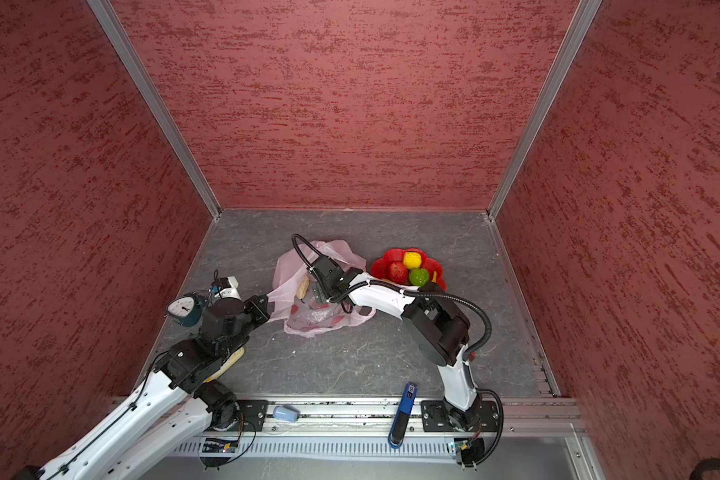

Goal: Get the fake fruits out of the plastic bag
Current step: 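Lower the right gripper into the bag and close on the nearer beige fruit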

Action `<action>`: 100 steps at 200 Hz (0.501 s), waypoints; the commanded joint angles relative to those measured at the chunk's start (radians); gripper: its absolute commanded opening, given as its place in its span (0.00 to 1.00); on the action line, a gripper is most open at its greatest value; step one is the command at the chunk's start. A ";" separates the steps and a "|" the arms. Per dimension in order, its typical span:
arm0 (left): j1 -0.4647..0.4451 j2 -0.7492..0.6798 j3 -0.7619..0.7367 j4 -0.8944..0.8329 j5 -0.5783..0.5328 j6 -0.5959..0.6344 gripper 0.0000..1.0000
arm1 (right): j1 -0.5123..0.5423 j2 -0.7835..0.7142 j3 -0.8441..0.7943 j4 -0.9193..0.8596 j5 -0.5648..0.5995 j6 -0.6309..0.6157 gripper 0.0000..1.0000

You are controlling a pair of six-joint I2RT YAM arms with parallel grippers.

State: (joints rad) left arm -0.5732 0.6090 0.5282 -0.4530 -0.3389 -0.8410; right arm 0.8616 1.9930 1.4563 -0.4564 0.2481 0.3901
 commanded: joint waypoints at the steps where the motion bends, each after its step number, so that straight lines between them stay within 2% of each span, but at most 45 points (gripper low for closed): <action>1: -0.009 0.002 -0.006 0.019 -0.003 0.001 0.03 | -0.008 0.013 -0.014 0.048 0.021 0.038 0.90; 26: -0.013 0.005 -0.006 0.022 -0.005 0.003 0.03 | -0.015 0.030 -0.013 0.058 0.016 0.052 0.94; 100: -0.027 -0.009 -0.007 0.004 -0.016 0.000 0.03 | -0.033 0.058 -0.027 0.107 -0.024 0.074 0.94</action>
State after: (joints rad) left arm -0.5930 0.6132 0.5282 -0.4477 -0.3408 -0.8413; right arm 0.8402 2.0262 1.4384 -0.3847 0.2352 0.4381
